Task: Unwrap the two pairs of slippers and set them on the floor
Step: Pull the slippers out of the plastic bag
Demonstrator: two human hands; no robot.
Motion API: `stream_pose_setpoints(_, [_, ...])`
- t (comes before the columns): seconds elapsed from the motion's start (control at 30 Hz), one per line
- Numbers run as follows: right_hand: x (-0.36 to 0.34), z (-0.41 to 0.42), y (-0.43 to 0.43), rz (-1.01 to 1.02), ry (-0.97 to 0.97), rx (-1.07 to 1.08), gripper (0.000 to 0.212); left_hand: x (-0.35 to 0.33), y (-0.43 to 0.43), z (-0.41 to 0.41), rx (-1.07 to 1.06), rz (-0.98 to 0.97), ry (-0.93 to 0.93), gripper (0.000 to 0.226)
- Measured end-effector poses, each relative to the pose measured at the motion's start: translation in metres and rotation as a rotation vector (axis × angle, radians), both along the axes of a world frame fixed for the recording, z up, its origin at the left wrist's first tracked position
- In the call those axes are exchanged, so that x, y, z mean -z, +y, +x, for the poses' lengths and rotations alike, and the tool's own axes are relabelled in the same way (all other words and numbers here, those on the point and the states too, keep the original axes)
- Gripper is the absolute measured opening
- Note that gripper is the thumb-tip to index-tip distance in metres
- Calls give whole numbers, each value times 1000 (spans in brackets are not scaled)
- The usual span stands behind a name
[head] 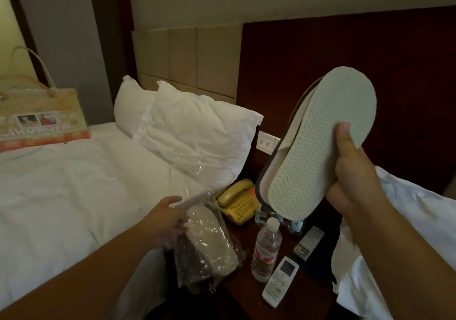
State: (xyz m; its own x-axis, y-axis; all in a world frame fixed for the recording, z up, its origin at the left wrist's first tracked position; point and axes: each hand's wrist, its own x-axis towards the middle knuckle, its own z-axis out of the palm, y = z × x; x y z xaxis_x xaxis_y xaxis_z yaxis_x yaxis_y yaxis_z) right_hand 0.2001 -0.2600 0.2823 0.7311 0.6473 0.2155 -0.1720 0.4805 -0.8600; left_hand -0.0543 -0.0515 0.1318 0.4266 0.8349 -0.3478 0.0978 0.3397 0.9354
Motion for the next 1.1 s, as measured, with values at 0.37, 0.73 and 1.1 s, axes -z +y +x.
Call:
stream_pose_setpoints(0.37, [40,50,19,-65,9,35,50,39,60,122,-108,-29,-206,45])
stream_pose_setpoints(0.73, [75,71,41,-112,0,13,36,121,56,188,103,453,840,46])
stream_pose_setpoints(1.1, [86,66,55,-230,31,-52,41,71,41,176,163,535,573,79])
